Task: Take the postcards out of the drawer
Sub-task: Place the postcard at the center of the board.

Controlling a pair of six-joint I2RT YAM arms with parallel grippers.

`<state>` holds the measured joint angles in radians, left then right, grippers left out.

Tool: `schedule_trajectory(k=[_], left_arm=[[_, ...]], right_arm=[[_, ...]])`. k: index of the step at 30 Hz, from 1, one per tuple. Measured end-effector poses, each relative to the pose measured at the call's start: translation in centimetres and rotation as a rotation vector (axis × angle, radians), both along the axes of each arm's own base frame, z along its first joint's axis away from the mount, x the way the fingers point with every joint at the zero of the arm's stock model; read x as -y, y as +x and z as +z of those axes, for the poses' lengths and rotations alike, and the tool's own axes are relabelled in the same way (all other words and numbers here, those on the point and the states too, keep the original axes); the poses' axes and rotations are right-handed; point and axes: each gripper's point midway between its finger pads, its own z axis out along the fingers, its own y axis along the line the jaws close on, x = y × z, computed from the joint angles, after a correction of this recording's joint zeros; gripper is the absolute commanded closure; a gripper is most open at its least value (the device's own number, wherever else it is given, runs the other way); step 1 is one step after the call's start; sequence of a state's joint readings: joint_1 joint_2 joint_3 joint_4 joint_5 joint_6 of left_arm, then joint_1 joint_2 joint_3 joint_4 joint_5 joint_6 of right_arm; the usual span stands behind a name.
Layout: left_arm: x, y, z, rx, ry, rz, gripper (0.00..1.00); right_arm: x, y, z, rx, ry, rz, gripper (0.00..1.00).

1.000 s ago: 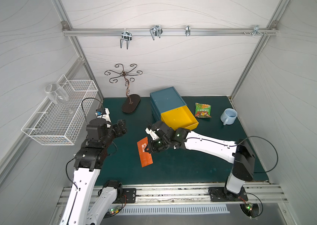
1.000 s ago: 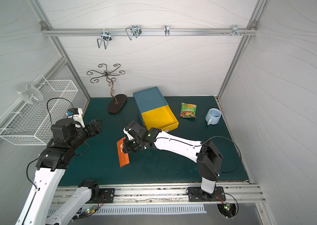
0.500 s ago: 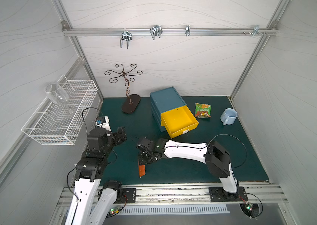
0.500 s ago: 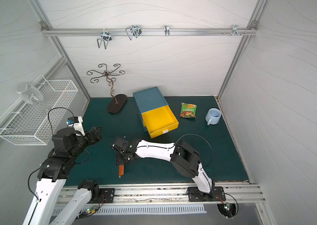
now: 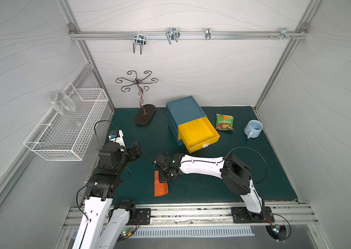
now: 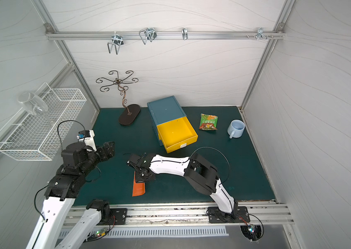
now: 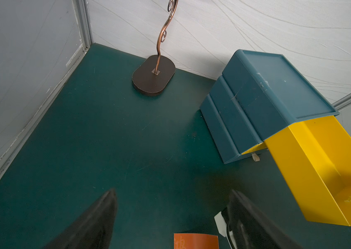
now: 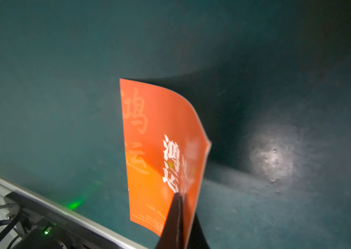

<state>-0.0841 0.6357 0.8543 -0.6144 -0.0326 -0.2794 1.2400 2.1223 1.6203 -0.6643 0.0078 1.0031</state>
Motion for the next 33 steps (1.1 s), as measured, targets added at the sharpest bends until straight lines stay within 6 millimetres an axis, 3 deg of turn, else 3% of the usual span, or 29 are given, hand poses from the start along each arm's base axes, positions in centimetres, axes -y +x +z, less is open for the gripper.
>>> schedule_trajectory(k=[8,10,12,17,24,33], left_arm=[[0.1,0.1,-0.6,-0.007,-0.001,-0.002,0.14],[0.1,0.1,-0.8,-0.010,-0.001,-0.003,0.14],[0.1,0.1,-0.8,-0.012,0.000,-0.003,0.14],[0.1,0.1,-0.8,-0.011,0.003,-0.006,0.14],[0.1,0.1,-0.9,-0.013,0.007,-0.009,0.13],[0.1,0.3,-1.1,-0.021,0.013,-0.012,0.14]], right_arm=[[0.4,0.2,-1.3,-0.020,-0.038,-0.012,1.00],[0.5,0.3,-1.4,-0.029,-0.041,-0.018,0.95],[0.5,0.3,-1.5,-0.039,-0.041,-0.028,0.81],[0.8,0.6,-1.6,-0.043,-0.048,-0.048,0.65],[0.8,1.0,-1.4,-0.022,-0.044,-0.056,0.52],[3.1,1.7,-1.2,0.040,-0.113,-0.080,0.36]])
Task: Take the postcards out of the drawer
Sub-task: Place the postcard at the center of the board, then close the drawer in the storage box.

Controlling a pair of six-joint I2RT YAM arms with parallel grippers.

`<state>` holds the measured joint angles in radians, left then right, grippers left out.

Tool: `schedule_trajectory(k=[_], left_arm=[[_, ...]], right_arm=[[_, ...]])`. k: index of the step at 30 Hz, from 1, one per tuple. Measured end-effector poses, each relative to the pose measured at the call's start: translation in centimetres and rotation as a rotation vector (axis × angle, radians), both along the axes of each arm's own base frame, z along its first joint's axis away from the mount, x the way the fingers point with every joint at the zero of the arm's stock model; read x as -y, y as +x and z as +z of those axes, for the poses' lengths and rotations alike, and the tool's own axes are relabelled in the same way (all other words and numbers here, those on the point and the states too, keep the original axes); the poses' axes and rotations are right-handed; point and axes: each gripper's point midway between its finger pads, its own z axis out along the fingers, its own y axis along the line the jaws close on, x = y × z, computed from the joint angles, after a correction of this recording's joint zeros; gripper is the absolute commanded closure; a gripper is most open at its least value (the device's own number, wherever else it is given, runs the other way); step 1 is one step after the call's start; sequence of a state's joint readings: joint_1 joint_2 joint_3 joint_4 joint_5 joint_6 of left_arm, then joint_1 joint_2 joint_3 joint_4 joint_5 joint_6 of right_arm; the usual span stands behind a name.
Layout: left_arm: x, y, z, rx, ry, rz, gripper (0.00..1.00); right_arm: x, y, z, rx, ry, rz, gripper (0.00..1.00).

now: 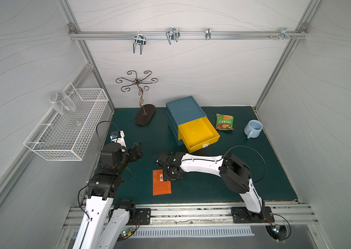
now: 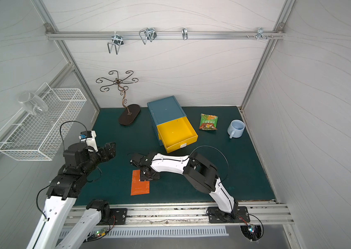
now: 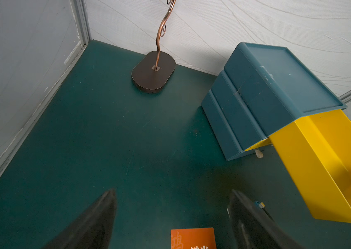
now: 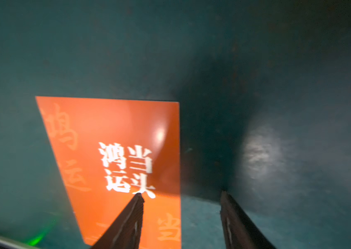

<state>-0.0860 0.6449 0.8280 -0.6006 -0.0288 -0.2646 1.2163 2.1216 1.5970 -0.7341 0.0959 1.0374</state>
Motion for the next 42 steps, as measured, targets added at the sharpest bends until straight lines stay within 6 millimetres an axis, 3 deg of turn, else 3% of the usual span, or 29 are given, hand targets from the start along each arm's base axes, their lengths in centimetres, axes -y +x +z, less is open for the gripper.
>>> schedule_trajectory(k=[3,4,5,7,10,13,15,17,20,24,26,28,35,42], left_arm=[[0.1,0.2,-0.3,-0.013,-0.002,-0.006,0.13],[0.2,0.3,-0.5,-0.019,-0.003,-0.010,0.14],[0.3,0.4,-0.6,-0.026,-0.004,-0.014,0.14],[0.5,0.6,-1.0,-0.040,-0.008,-0.026,0.13],[1.0,1.4,-1.3,-0.056,-0.017,-0.045,0.14],[1.7,2.7,-1.2,-0.064,-0.038,-0.075,0.15],[2.6,3.9,-0.9,-0.069,-0.062,-0.109,0.15],[3.6,5.4,-0.3,-0.073,-0.094,-0.150,0.15],[5.0,7.6,1.2,-0.049,-0.142,-0.203,0.13],[7.1,10.4,3.4,-0.011,-0.174,-0.275,0.12],[9.0,12.0,4.4,-0.003,-0.171,-0.326,0.11],[11.2,13.5,5.4,0.010,-0.164,-0.387,0.11],[17.2,18.6,5.9,0.006,-0.122,-0.517,0.08],[21.8,22.7,4.7,-0.015,-0.019,-0.608,0.07]], right_arm=[[0.2,0.3,1.1,0.043,-0.001,0.023,0.26],[0.1,0.4,1.9,0.060,0.004,0.038,0.17],[0.0,0.5,3.1,0.086,0.014,0.057,0.01],[-0.7,0.9,6.2,0.152,0.057,0.103,0.01],[-2.0,1.2,13.7,0.295,0.187,0.191,0.01],[-1.2,1.1,22.4,0.468,0.341,0.252,0.01],[0.5,1.0,27.8,0.598,0.438,0.281,0.01],[3.4,1.1,32.0,0.727,0.507,0.296,0.01],[8.5,2.4,35.1,0.853,0.536,0.273,0.01],[15.3,6.0,34.7,0.916,0.461,0.162,0.01],[18.2,7.3,33.0,0.911,0.403,0.110,0.01],[19.8,7.6,30.9,0.879,0.361,0.102,0.01],[22.4,8.0,24.2,0.732,0.287,0.086,0.02],[22.8,8.5,20.6,0.630,0.297,0.090,0.09]])
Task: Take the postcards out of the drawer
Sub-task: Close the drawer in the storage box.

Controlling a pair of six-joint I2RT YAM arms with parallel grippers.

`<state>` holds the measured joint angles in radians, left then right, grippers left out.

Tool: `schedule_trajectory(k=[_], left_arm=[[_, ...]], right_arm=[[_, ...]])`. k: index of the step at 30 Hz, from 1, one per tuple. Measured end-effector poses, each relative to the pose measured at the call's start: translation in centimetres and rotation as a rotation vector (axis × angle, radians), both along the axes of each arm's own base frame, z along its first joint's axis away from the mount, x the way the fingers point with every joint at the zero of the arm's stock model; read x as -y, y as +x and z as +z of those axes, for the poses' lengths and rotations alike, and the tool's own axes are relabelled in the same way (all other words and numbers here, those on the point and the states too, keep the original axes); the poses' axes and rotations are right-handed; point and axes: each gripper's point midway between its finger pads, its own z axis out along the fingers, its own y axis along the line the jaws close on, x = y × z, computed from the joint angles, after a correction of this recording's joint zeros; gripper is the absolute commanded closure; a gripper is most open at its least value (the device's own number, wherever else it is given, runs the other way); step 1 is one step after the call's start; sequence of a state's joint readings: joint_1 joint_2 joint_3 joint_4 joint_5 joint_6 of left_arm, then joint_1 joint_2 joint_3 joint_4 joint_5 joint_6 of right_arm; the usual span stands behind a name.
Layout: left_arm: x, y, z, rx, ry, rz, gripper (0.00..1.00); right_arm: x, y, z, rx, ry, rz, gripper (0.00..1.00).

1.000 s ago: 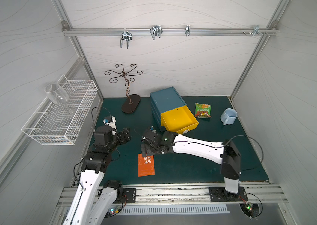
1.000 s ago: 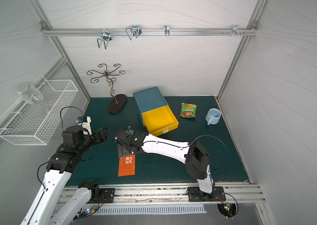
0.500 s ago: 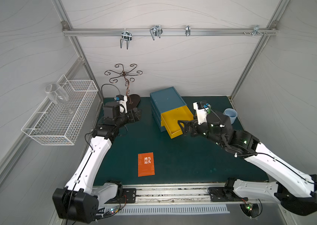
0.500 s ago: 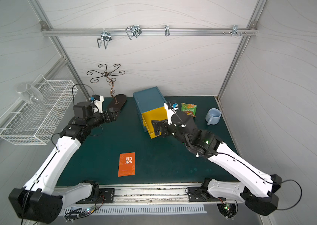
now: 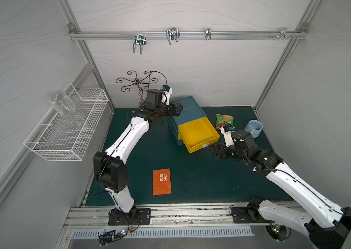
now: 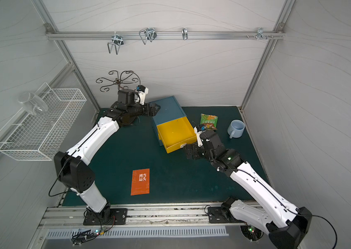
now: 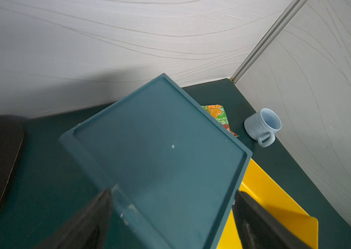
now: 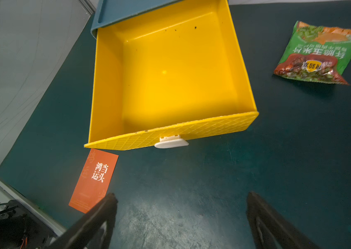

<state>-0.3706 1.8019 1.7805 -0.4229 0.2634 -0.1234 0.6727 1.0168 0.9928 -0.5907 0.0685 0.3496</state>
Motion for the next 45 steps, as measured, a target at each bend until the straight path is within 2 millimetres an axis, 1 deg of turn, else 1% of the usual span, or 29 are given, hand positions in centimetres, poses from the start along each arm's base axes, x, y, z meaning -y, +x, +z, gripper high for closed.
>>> schedule_trajectory(k=[4,8,12,15,20,26,31,36,45], left_arm=[[1.3,1.3,-1.6,-0.013,0.046,-0.022,0.06],[1.7,1.7,-3.8,-0.044,0.092,-0.033,0.05],[2.0,2.1,-5.3,-0.053,0.123,-0.041,0.05],[2.5,2.2,-5.3,-0.042,0.146,-0.049,0.05],[3.2,1.9,-5.7,-0.034,0.184,-0.063,0.05],[3.2,1.8,-5.8,-0.027,0.200,-0.066,0.04],[3.4,1.7,-5.8,-0.025,0.208,-0.068,0.03],[3.4,1.6,-5.9,-0.026,0.209,-0.069,0.02],[3.5,1.5,-6.0,-0.018,0.206,-0.071,0.01]], right_arm=[[-0.8,0.6,-1.7,-0.057,0.014,0.015,0.11],[-1.6,1.3,-2.6,-0.087,0.032,0.024,0.13],[-2.0,1.9,-3.4,-0.108,0.047,0.023,0.14],[-2.1,2.3,-3.9,-0.118,0.065,0.014,0.14],[-2.3,3.1,-4.3,-0.120,0.095,0.003,0.15],[-2.9,4.2,-4.3,-0.115,0.131,-0.001,0.15],[-3.7,4.8,-4.8,-0.125,0.147,0.013,0.16],[-4.3,6.3,-5.4,-0.130,0.158,0.000,0.16],[-5.7,9.9,-4.3,-0.101,0.221,-0.008,0.19]])
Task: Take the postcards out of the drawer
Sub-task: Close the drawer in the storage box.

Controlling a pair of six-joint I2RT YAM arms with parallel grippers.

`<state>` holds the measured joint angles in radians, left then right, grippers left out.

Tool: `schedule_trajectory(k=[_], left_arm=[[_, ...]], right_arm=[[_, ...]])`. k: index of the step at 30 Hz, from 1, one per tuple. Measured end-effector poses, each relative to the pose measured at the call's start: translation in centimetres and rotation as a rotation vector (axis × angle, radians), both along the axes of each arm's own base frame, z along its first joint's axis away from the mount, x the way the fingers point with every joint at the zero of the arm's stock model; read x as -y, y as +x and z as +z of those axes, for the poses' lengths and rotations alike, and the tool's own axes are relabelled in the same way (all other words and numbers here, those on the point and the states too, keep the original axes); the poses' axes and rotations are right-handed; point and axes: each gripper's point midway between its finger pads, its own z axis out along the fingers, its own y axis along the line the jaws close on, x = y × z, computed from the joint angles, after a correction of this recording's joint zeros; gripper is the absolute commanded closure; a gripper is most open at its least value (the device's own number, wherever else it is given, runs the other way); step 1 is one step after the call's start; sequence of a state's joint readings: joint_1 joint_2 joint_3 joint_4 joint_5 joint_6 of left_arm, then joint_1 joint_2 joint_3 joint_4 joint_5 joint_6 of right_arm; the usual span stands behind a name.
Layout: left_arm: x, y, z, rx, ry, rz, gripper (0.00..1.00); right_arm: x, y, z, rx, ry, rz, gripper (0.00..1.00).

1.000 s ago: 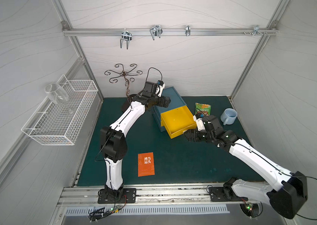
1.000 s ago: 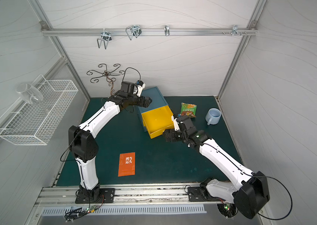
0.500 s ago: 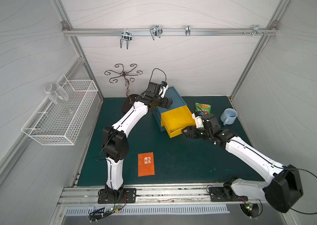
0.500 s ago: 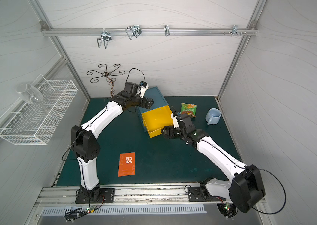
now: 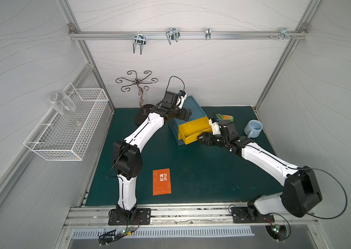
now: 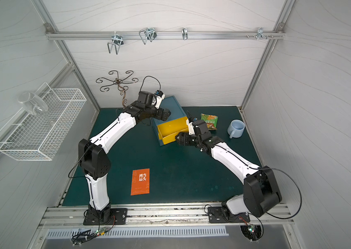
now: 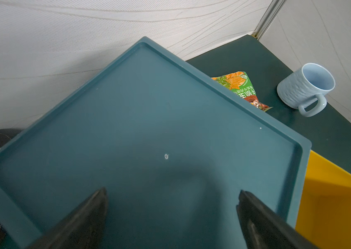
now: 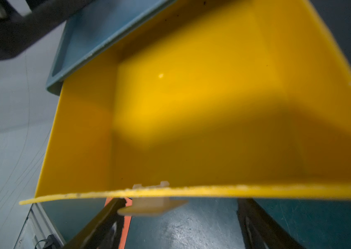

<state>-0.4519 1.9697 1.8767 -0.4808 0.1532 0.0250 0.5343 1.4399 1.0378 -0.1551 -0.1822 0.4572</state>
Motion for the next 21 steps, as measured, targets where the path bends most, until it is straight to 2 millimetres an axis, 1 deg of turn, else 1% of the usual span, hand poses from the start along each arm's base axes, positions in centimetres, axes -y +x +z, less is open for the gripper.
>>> schedule_trajectory(k=[7,11,17,21], left_arm=[[0.0,-0.3,-0.1,0.015,-0.013,-0.004,0.01],[0.0,-0.7,0.0,0.018,-0.019,-0.009,0.01],[0.0,-0.8,0.0,0.017,-0.021,-0.013,0.01],[0.0,-0.9,0.0,0.015,-0.023,-0.013,0.01]], right_arm=[[-1.5,3.1,0.1,-0.009,0.053,-0.010,0.22],[-2.4,4.5,0.1,-0.012,0.082,-0.019,0.24],[-3.6,6.2,0.1,-0.021,0.132,-0.031,0.27],[-4.0,6.8,0.1,-0.030,0.157,-0.034,0.27]])
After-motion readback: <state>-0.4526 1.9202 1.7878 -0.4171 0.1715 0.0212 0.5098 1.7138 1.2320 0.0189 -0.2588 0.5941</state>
